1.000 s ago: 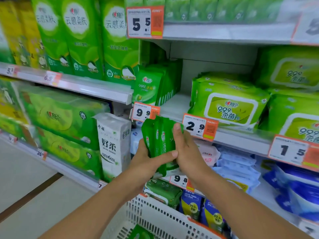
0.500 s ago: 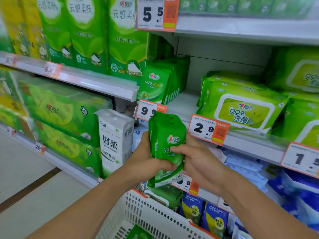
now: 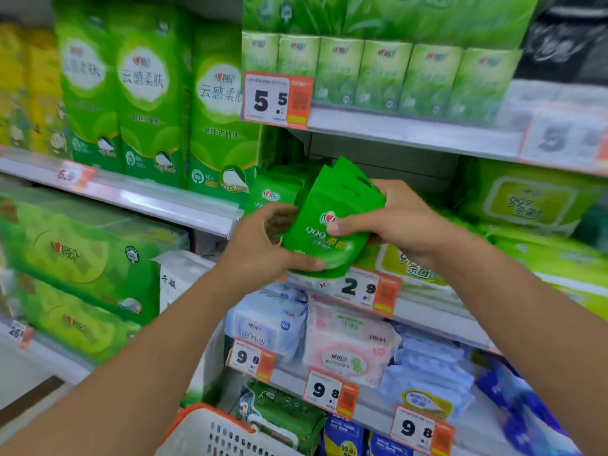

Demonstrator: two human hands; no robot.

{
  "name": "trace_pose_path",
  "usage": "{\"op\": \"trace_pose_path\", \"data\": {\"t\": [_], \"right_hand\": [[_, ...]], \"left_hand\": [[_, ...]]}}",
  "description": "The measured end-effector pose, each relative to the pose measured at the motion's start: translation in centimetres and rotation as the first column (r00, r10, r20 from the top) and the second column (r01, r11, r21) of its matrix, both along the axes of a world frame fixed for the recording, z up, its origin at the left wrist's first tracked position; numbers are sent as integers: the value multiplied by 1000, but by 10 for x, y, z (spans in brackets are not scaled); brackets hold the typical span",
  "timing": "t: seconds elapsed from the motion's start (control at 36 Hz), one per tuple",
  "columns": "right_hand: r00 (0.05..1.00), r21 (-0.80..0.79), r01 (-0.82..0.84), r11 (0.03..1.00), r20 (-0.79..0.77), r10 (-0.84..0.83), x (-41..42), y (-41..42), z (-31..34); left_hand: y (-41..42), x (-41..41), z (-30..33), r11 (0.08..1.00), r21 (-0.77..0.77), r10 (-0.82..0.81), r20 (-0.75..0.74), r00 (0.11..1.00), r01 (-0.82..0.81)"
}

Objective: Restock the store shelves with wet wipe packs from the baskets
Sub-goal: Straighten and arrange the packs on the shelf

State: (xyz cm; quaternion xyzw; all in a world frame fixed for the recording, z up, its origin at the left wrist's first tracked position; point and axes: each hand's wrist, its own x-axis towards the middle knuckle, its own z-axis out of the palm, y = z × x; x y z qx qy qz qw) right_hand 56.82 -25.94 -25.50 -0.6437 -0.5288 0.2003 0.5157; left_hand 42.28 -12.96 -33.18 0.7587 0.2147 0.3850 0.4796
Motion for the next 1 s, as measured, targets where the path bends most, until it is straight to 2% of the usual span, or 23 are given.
{"op": "trace_pose_path", "data": {"t": [0.06, 0.08, 0.14, 0.17, 0.25, 0.33, 0.42, 0.53, 0.61, 0.69, 0.75, 0.81, 0.83, 0.86, 0.94, 1.0], "right_hand": [[991, 17, 131, 991, -19, -131, 11, 17, 8], [982, 10, 187, 982, -19, -187, 18, 27, 12], [963, -38, 269, 962, 5, -269, 28, 48, 21], [956, -80, 294, 952, 22, -293, 33, 59, 26], [950, -259, 313, 914, 64, -307, 47, 89, 40], [930, -399, 367, 840, 165, -328, 70, 114, 48], [908, -428, 416, 802, 239, -344, 101, 134, 44], [918, -414, 391, 822, 234, -320, 134, 163, 41], [862, -443, 453, 774, 438, -254, 149, 181, 39], [817, -417, 479, 772, 533, -220, 180, 198, 29], [725, -319, 541, 778, 646, -240, 197, 206, 23], [542, -244, 635, 733, 817, -197, 208, 211, 19], [489, -228, 653, 723, 855, -172, 212, 212, 17], [485, -241, 657, 715, 861, -155, 216, 212, 15], [564, -307, 605, 735, 817, -122, 221, 215, 11], [566, -265, 569, 778, 813, -136, 226, 220, 8]], "left_hand": [[10, 7, -10, 986, 114, 121, 35, 992, -124], [17, 9, -14, 956, 234, 185, -6, 983, -179], [36, 14, -20, 834, 510, 292, -86, 952, -210], [46, 16, -22, 788, 581, 319, -106, 942, -202], [69, 21, -30, 752, 647, 329, -203, 922, -127], [82, 19, -44, 654, 754, 356, -231, 906, -65], [90, 18, -43, 626, 775, 342, -173, 924, -87], [97, 26, -48, 569, 806, 373, -76, 925, -163], [101, 31, -53, 537, 823, 390, -49, 920, -184], [103, 31, -56, 480, 857, 399, -22, 917, -188], [103, 31, -59, 461, 869, 410, -30, 911, -179], [103, 33, -62, 451, 876, 419, -35, 907, -174], [103, 34, -63, 451, 875, 423, -37, 905, -175], [103, 34, -63, 458, 871, 426, -41, 904, -177], [105, 35, -62, 480, 860, 426, -56, 903, -173], [105, 34, -61, 494, 853, 423, -66, 904, -169]]}}
